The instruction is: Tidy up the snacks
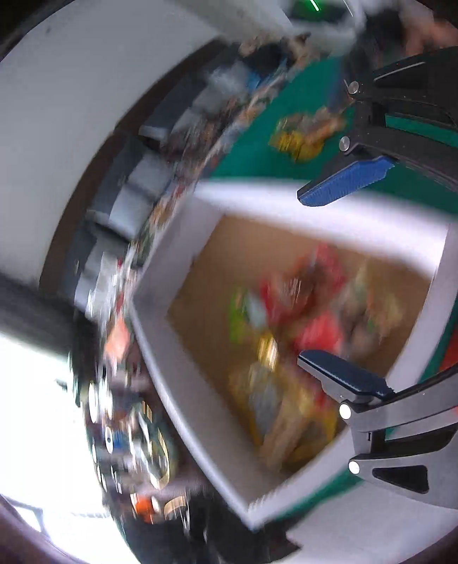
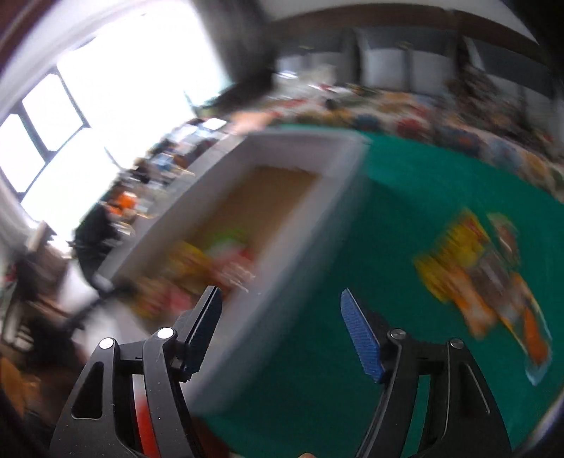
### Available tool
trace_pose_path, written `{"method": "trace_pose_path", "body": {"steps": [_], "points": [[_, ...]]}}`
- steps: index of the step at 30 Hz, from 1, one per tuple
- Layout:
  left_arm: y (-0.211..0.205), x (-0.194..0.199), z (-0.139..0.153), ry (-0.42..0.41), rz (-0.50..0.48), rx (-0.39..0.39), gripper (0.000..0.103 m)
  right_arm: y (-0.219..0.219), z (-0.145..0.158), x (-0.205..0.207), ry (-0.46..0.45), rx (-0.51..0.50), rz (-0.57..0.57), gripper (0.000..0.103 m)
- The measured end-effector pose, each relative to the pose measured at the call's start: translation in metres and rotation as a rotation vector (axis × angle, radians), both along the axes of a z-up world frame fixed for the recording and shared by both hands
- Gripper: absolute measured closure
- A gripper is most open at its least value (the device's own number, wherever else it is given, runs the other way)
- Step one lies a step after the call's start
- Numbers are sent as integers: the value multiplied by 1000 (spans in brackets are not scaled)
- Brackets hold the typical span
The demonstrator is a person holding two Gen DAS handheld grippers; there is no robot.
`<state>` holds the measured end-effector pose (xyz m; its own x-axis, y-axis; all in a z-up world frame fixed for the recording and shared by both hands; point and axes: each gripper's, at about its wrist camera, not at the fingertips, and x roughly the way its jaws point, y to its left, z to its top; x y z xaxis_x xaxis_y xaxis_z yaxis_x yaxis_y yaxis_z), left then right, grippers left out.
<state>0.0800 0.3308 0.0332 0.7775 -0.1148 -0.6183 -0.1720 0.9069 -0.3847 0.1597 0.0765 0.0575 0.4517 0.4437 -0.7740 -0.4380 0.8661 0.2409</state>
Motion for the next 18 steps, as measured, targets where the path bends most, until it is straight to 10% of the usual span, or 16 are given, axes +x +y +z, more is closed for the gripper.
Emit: {"method": "trace_pose_path", "body": {"steps": [9,18], "points": [[-188,33,-31,49,-373,36,0,-260,-100,-47,-31,-299,-490,30],[-264,90,-105,194,-326,194,1,-417,-112,-58,52,-297,-805,30]]}}
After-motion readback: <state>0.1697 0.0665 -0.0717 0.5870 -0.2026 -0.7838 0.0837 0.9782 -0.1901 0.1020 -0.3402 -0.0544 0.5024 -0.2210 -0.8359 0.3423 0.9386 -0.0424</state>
